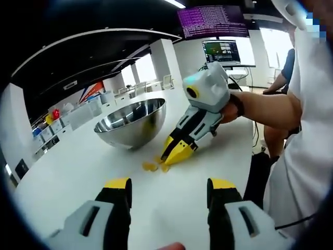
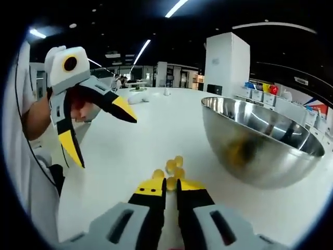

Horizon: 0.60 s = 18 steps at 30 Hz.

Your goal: Pick up the QQ candy scattered on the table and place it into the stainless steel bowl on the table

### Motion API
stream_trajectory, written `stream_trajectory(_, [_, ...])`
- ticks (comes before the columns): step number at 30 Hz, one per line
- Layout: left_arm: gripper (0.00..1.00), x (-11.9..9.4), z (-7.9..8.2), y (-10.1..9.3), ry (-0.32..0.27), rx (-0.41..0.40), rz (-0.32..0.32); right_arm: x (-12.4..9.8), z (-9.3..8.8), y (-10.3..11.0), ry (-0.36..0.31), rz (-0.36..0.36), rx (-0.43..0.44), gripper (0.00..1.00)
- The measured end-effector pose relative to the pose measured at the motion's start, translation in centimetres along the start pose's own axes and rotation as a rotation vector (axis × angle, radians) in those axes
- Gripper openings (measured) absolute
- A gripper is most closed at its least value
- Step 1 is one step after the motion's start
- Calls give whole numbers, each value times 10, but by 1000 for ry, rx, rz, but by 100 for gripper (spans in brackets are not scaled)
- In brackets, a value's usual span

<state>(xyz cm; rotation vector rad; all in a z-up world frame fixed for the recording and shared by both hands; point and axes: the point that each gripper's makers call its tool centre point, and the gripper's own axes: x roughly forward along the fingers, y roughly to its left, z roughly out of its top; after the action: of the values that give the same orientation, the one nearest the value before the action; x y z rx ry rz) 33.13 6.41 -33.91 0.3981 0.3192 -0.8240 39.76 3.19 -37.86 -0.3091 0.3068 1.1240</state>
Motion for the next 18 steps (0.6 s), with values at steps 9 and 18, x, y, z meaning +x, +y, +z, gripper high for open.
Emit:
stream_trajectory(9, [58, 1, -3, 2, 5, -2, 0, -13, 7, -2, -46, -23, 2, 9])
stream_trajectory(18, [58, 2, -2, 3, 0, -1, -2, -54, 28, -10, -120, -83, -23, 9])
